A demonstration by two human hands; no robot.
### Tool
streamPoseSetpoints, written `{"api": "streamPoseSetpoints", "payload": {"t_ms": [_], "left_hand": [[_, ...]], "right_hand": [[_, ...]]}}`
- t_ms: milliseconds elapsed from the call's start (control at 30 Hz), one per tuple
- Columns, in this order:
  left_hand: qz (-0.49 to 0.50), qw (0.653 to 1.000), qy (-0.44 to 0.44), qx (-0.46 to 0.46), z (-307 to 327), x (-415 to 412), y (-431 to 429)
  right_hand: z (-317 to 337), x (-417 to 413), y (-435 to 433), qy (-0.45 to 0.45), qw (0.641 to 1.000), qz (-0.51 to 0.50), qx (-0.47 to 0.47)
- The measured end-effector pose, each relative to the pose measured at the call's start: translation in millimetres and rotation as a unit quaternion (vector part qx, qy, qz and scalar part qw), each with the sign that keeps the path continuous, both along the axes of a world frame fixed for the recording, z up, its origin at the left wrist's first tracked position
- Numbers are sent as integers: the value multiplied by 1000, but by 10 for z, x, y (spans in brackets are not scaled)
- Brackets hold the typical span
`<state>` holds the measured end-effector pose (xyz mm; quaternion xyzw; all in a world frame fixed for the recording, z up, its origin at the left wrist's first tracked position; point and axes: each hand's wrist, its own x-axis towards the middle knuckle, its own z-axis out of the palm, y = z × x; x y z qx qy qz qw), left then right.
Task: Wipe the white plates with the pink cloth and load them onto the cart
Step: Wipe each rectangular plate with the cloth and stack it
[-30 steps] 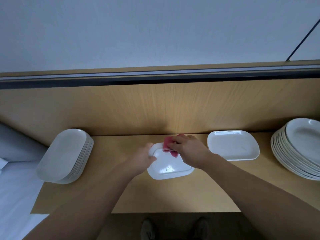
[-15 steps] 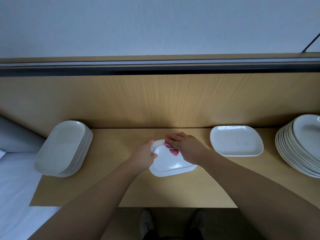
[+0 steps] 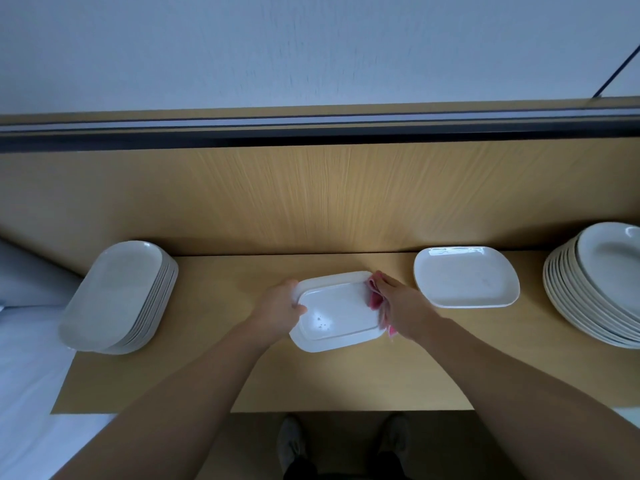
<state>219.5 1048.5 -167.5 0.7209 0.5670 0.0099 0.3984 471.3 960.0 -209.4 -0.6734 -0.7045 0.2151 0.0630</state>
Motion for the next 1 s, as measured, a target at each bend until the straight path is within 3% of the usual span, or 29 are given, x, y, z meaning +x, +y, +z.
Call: {"api": "streamPoseSetpoints", "payload": {"t_ms": [133,167,567,1000], "left_hand": [[22,1000,-11,-13,-36,-39,-13],[28,999,-14,-15,-46,-44,-16],[81,996,-44,-19,-103,-33,-129],[182,979,-75,-51,-217,-52,-370]], "right_hand": [[32,-107,-208,-49,996,-21,-75],[-13,-110,-241,-25,992,-68,-106],[-12,-301,-213,31,987,-142,-74],[-69,-598,-357,34,978,-189,-87]]}}
